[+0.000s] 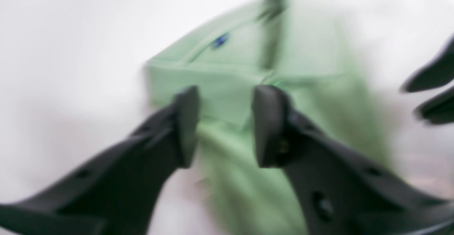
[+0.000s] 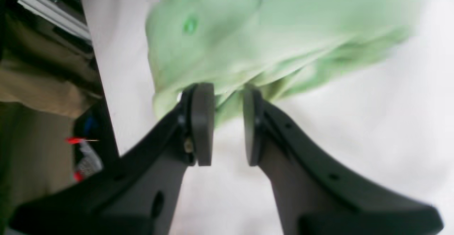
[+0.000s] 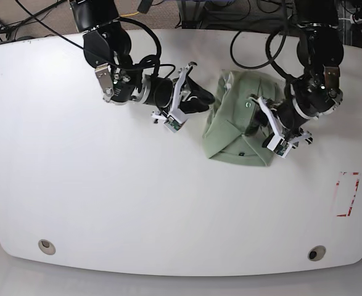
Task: Fold the T-shirt properly
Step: 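Grasp the folded shirt with the left gripper and carry it to the table edge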
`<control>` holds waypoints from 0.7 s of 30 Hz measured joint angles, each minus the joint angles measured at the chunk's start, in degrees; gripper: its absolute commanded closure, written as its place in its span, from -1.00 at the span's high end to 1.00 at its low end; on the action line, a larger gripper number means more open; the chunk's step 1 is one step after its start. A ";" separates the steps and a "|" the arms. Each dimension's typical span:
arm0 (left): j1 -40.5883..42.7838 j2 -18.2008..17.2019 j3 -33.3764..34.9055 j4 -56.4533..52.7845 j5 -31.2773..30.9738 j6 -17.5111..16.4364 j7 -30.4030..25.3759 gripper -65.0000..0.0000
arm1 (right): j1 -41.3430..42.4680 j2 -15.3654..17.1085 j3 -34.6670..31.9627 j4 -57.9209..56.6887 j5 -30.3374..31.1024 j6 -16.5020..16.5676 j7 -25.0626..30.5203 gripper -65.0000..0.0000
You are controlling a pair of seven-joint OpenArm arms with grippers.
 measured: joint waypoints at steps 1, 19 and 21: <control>0.46 1.49 0.70 0.04 0.04 3.54 -0.07 0.15 | -0.13 0.76 0.68 0.22 -0.02 0.07 -0.55 -0.59; 2.99 0.09 9.88 -16.41 -3.89 19.67 -15.10 0.18 | -0.94 1.27 7.56 1.33 -0.13 0.00 -2.25 -0.59; 2.84 -1.73 6.97 -17.25 -3.08 20.15 -14.86 0.18 | -1.55 2.43 7.37 2.91 3.65 0.33 -1.86 -0.59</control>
